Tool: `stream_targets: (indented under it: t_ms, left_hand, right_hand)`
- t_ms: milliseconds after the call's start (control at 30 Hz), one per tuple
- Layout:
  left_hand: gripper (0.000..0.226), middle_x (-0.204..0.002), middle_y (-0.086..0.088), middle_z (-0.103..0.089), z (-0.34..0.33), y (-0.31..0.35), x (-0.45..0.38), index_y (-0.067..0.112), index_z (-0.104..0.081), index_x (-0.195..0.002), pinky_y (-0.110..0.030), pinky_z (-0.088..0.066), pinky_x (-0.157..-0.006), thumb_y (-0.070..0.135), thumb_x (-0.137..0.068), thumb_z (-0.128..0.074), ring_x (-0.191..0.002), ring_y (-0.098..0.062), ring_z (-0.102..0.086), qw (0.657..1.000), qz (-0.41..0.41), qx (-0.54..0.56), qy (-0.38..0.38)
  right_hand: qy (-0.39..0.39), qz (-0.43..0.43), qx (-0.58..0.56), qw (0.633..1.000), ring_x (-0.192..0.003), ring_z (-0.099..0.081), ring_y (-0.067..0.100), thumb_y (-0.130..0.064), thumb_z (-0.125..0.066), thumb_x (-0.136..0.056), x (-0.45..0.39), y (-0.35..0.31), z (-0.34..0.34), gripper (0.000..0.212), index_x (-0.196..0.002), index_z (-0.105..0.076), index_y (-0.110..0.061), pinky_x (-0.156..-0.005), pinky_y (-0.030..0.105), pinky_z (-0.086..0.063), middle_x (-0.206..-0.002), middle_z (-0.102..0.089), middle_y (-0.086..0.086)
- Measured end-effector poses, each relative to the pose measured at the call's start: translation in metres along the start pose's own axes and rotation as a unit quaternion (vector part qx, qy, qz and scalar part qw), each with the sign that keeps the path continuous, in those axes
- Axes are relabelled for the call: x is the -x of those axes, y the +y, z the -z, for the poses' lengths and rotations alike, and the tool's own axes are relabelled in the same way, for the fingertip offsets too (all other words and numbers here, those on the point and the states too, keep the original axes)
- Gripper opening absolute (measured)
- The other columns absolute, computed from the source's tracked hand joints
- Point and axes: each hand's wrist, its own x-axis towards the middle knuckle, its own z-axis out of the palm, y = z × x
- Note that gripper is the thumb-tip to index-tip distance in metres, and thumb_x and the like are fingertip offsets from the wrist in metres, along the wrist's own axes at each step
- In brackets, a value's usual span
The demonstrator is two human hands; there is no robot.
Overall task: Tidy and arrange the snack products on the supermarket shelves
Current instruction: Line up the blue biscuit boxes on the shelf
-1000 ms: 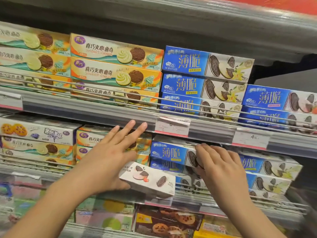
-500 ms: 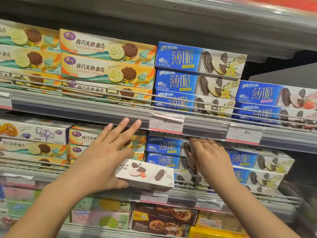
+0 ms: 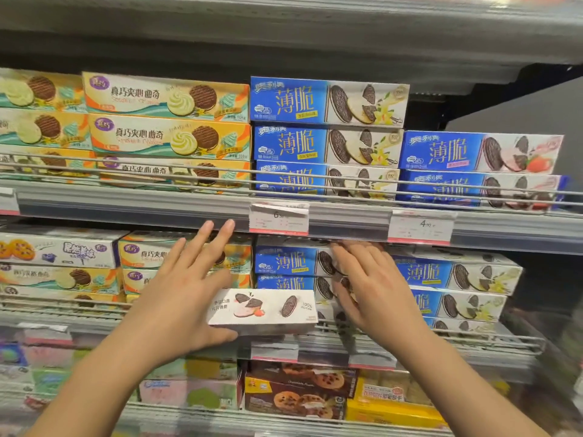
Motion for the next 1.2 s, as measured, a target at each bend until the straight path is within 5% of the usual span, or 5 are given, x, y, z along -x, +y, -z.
stream_targets:
  t_ms: [233, 533, 733, 900, 1200]
  left_hand:
    - [0.061, -0.169, 0.001, -0.014, -0.027, 0.062, 0.017, 0.039, -0.051, -0.098, -0.051, -0.03, -0.117, 0.079, -0.056, -0.07, -0.155, -0.028, -0.016, 0.994, -0.015, 0.105, 0.03]
    - [0.059, -0.155, 0.006, -0.045, -0.044, 0.137, -0.003, 0.038, -0.064, -0.092, -0.04, -0.03, -0.107, 0.087, -0.059, -0.058, -0.136, -0.021, -0.047, 0.984, -0.032, 0.169, -0.04]
    - [0.068, -0.13, 0.049, -0.041, -0.034, 0.163, -0.013, 0.059, -0.046, -0.123, -0.003, -0.027, -0.102, 0.086, -0.062, -0.059, -0.12, 0.028, -0.034, 0.934, 0.097, 0.338, -0.064]
    - [0.056, -0.098, 0.009, -0.077, -0.033, 0.188, -0.019, 0.042, -0.064, -0.107, -0.034, -0.061, -0.069, 0.056, -0.059, -0.09, -0.08, -0.014, -0.073, 0.787, 0.211, 0.569, -0.11]
    - [0.038, -0.084, 0.006, -0.078, -0.011, 0.25, -0.045, 0.017, -0.067, -0.1, -0.018, -0.053, -0.064, 0.04, -0.073, -0.081, -0.072, -0.009, -0.073, 0.747, 0.236, 0.619, -0.064]
  right_hand:
    - [-0.04, -0.165, -0.389, 0.905, -0.128, -0.052, -0.004, -0.059, -0.063, -0.084, 0.092, -0.038, 0.031, 0.056, -0.136, -0.053, -0.042, -0.102, 0.015, -0.039, -0.138, -0.056, -0.027]
    - [-0.049, -0.119, -0.216, 0.968, -0.118, -0.057, 0.005, -0.053, -0.065, -0.084, 0.147, 0.014, 0.036, 0.051, -0.133, -0.051, -0.045, -0.088, 0.022, -0.049, -0.137, -0.051, -0.016]
    - [-0.015, -0.192, -0.297, 0.935, -0.118, -0.062, 0.01, -0.047, -0.07, -0.084, 0.175, 0.052, 0.067, 0.037, -0.119, -0.068, -0.032, -0.095, 0.015, -0.044, -0.125, -0.061, -0.012]
    - [-0.013, -0.249, -0.324, 0.912, -0.115, -0.064, 0.005, -0.051, -0.07, -0.08, 0.2, 0.072, 0.083, 0.038, -0.113, -0.072, -0.032, -0.087, 0.007, -0.045, -0.123, -0.066, -0.013]
    - [0.032, -0.062, -0.068, 0.995, -0.115, -0.06, 0.014, -0.062, -0.058, -0.089, 0.201, 0.082, 0.093, 0.057, -0.132, -0.059, -0.025, -0.104, 0.04, -0.042, -0.126, -0.066, -0.008]
